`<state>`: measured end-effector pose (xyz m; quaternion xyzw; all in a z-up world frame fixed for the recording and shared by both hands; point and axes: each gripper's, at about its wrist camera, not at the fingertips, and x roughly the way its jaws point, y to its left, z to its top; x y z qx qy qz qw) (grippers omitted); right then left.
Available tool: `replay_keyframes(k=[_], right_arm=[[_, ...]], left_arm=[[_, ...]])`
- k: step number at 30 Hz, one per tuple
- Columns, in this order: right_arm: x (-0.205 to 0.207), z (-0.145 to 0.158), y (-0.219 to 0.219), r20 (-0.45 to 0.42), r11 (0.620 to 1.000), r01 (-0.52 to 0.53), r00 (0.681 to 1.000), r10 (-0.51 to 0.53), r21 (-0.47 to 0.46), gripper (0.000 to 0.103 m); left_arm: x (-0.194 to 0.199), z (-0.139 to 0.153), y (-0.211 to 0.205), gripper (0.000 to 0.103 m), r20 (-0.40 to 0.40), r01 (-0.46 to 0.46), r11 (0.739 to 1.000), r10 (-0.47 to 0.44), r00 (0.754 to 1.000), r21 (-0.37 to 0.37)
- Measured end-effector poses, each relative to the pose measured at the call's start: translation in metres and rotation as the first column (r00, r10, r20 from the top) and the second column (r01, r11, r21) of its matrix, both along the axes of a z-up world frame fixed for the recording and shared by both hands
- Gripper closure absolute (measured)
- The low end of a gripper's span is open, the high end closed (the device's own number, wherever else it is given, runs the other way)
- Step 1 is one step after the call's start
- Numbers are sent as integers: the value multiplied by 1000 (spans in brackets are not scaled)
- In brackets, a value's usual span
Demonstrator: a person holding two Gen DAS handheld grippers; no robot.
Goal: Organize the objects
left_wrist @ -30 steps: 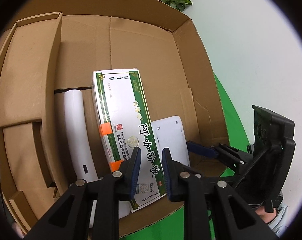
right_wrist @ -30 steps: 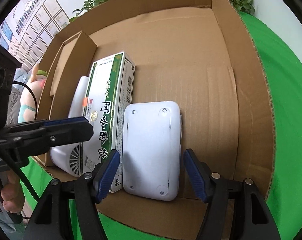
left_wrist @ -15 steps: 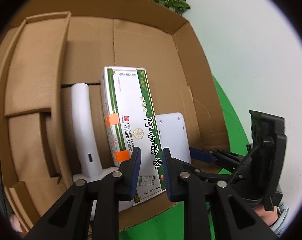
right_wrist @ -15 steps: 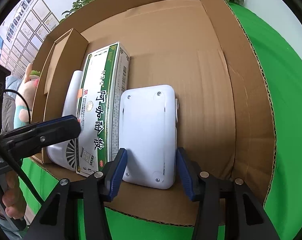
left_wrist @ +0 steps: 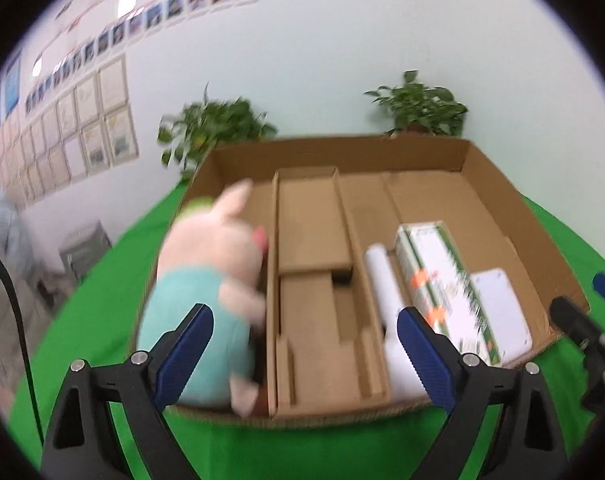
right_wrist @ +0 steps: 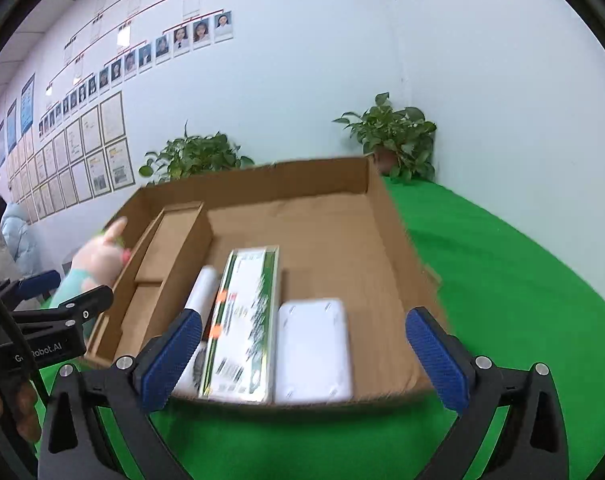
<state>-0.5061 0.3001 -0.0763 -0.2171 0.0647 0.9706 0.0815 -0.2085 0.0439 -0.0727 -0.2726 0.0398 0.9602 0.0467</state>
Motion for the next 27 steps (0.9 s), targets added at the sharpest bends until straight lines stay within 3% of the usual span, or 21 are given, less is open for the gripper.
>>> replay_keyframes(k=[5,7,11,14,15,27], right_arm=[[20,-50,-49,103,997,-57,993,51,56,0],[47,-69,-33,114,997,-57,992,51,53,0],[57,-72,-47,121,996,-54,992,46,66,0],[73,-81,-70,143,996,-36,989,24,80,0],[88,-72,-67,143,996,-36,989,24,78,0],[111,-64,-61,144,997,-34,989,23,73,0]], left_arm=[[-2,-31,6,10,9,-46,999,46,999,-6],[1,-38,12,9,-33,-61,997,60,998,-49],[-1,-43,15,9,-51,-98,989,92,994,-109],[-6,-42,15,8,-46,-102,989,97,994,-109],[-6,-41,13,8,-45,-102,989,97,994,-106],[-8,-41,6,3,-24,-101,992,100,995,-77]])
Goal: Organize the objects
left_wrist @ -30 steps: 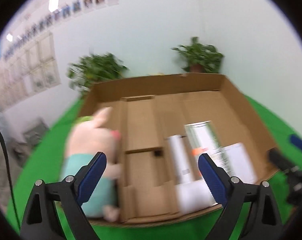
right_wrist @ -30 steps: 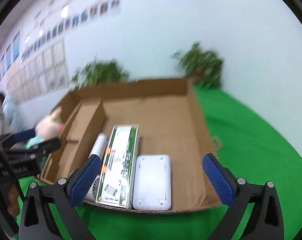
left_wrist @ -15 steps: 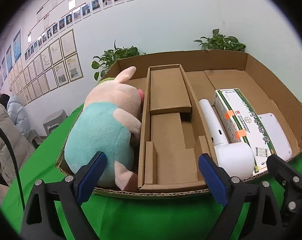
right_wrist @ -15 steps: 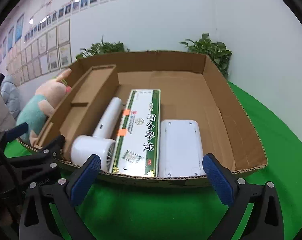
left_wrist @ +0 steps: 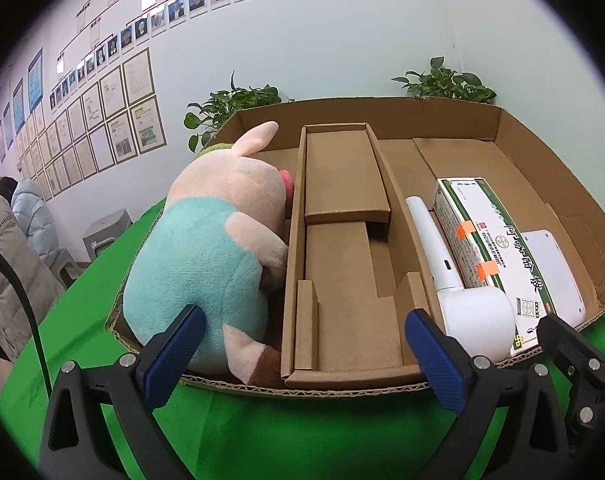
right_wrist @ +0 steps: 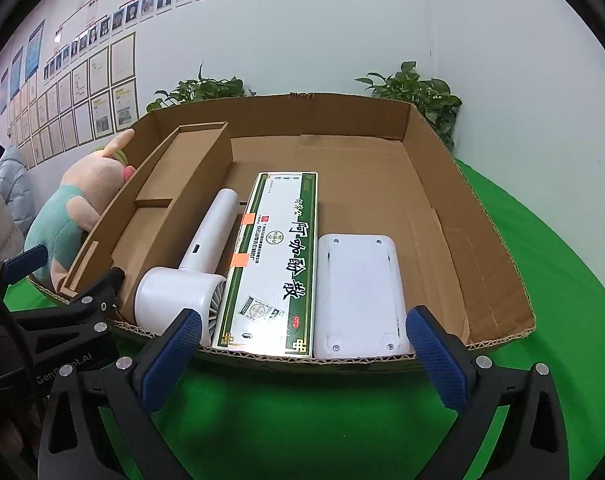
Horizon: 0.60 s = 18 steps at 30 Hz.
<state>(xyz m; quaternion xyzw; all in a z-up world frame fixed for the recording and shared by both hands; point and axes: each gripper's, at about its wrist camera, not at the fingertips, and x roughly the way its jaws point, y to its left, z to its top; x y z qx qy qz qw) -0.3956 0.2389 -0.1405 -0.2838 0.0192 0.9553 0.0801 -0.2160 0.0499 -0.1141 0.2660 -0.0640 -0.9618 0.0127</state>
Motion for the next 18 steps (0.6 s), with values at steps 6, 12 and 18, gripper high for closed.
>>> replay_keyframes(k=[6,12,18], right_arm=[[5,2,-3,-2,1000,0,1000,0,-3,0],[9,4,-5,-2,1000,1,1000,-1,-3,0],[11,4,-5,-1,1000,1,1000,-1,-3,0]], left_arm=[[0,0,-1,3,1,2,1000,-2,1000,3],[1,0,-2,2,2,4,1000,-4,1000,6],[1,0,-2,2,2,4,1000,-4,1000,6]])
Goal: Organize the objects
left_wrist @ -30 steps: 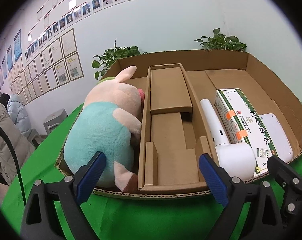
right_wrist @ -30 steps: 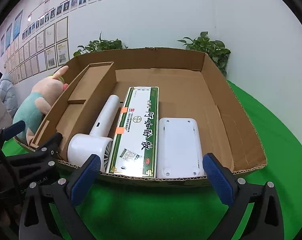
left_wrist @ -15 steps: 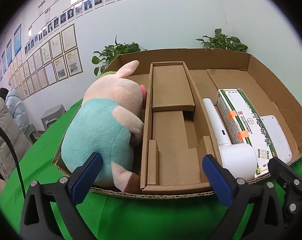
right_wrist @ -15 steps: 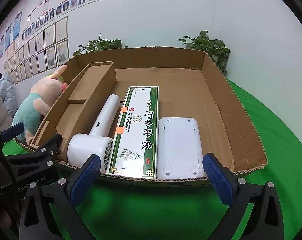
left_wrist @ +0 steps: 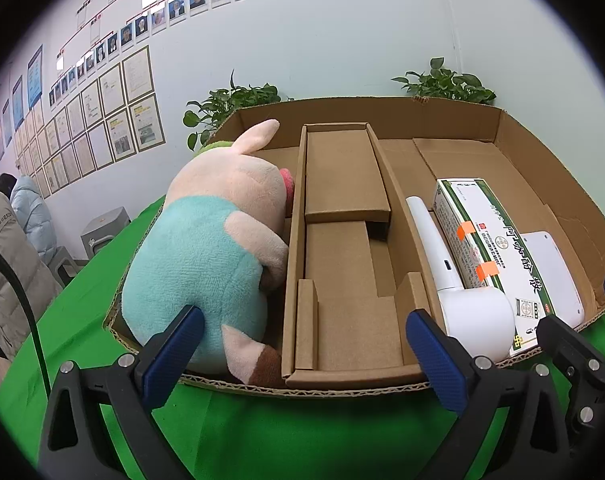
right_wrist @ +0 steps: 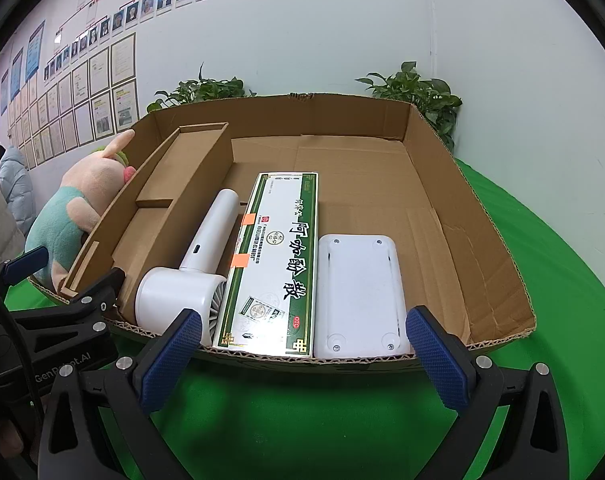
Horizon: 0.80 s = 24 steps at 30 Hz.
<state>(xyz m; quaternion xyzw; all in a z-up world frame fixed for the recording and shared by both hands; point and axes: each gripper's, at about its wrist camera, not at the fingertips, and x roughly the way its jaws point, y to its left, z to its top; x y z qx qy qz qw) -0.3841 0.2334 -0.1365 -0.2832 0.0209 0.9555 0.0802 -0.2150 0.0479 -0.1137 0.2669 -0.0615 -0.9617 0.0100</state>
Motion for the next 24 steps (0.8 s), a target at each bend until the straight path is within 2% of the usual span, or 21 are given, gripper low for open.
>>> replay_keyframes(k=[24], right_arm=[[7,0,-1,0,1000,-1,1000,1,-1,0]], left_arm=[[0,0,0,2,1,2,1000,-2,1000,3]])
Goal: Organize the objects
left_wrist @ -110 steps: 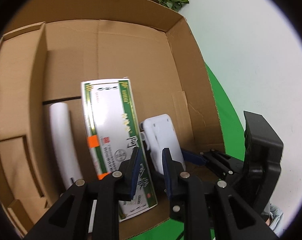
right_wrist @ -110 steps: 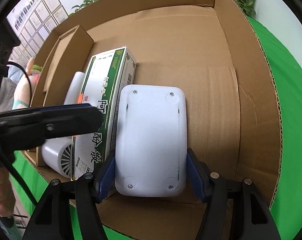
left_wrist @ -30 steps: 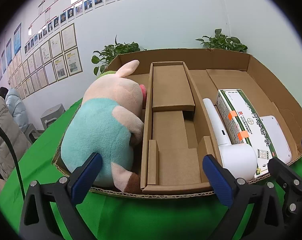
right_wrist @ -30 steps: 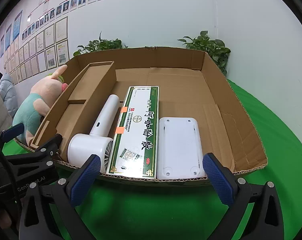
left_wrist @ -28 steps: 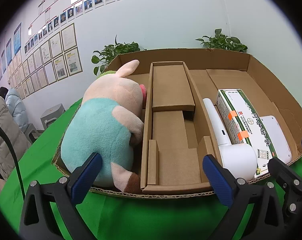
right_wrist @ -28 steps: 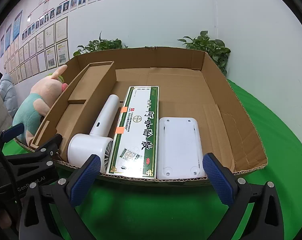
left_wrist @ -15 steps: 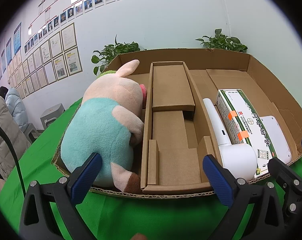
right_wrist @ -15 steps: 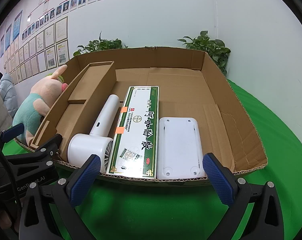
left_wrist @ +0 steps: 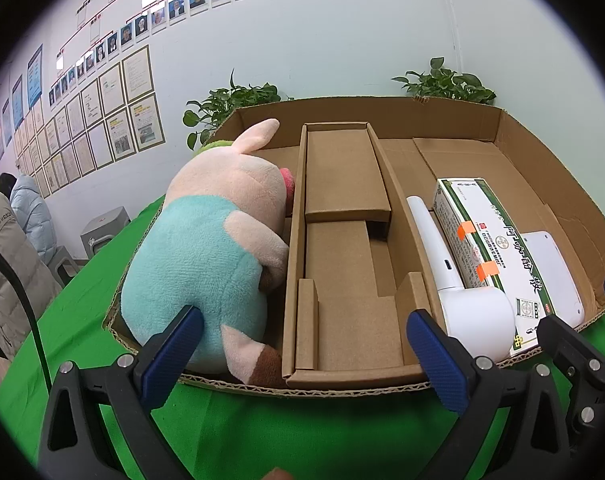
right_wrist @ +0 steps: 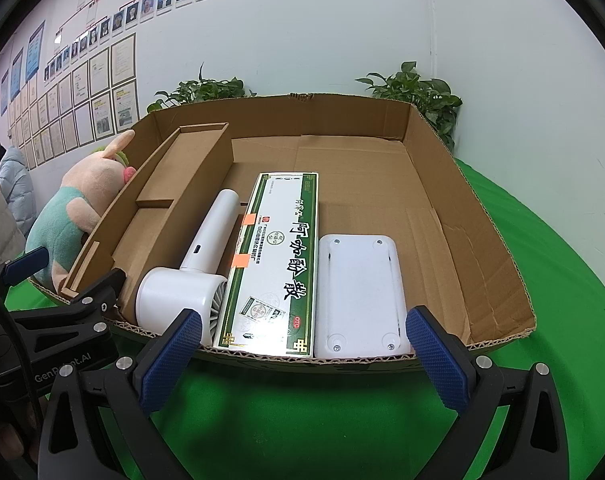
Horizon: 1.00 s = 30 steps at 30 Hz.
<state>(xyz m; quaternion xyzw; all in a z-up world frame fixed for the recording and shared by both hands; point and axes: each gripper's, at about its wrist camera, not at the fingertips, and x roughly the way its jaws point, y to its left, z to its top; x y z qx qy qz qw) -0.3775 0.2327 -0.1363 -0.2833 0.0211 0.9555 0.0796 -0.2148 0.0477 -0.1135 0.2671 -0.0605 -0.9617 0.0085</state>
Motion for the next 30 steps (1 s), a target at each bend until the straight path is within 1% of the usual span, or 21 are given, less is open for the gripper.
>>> replay_keyframes(k=[30], right_arm=[[7,2,-4,0,1000,0,1000,0,0,0]], left_arm=[[0,0,0,2,0,3,1000,-3,1000,0]])
